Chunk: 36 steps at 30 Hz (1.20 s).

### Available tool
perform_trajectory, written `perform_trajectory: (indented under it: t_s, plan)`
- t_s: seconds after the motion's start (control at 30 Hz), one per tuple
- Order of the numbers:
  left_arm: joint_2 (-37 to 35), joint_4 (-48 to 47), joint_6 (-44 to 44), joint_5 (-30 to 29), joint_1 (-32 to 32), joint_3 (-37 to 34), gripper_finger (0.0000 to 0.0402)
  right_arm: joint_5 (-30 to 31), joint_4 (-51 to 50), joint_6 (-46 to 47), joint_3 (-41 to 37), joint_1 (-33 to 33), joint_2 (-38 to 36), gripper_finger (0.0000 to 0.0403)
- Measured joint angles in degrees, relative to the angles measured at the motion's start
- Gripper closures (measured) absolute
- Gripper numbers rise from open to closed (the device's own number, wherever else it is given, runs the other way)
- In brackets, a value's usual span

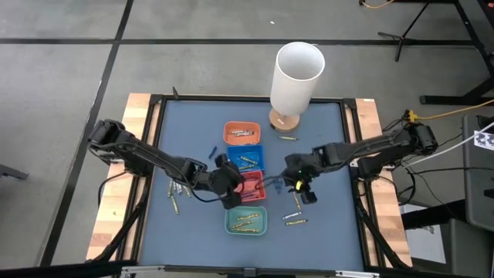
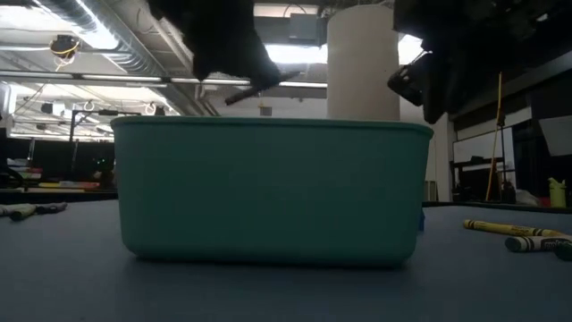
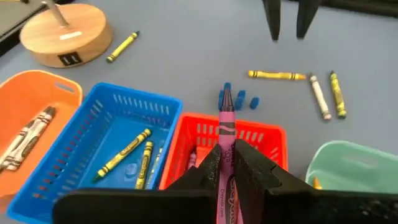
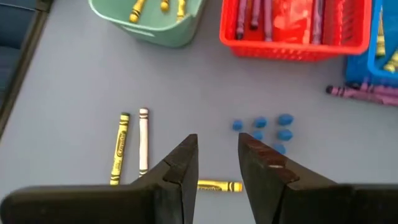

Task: Sort crayons
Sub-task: Put the purple crayon into the red bin

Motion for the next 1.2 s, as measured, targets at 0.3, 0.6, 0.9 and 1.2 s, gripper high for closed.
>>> perform_trajectory:
  t_s: [0.3, 0.6, 0.9, 1.2]
  plan:
    - [5.8, 5.02, 5.57, 0.43, 0.04, 0.0, 0.0381, 8.0, -6.8, 7.46, 0.0, 5.35, 0.0, 0.029]
    - [8.12, 5.6, 5.98, 0.45, 0.04, 0.0, 0.0381, 10.86, -7.83, 12.04, -3.7, 11.14, 0.0, 0.029]
    - [8.12, 5.49, 6.0, 1.65, 0.04, 0.0, 0.0381, 10.64, -0.78, 17.18, -6.37, 17.72, 0.0, 0.029]
    - [8.12, 5.28, 6.0, 4.2, 0.04, 0.0, 0.038, 11.02, 7.77, 17.26, -7.96, 21.8, 0.17, 0.029]
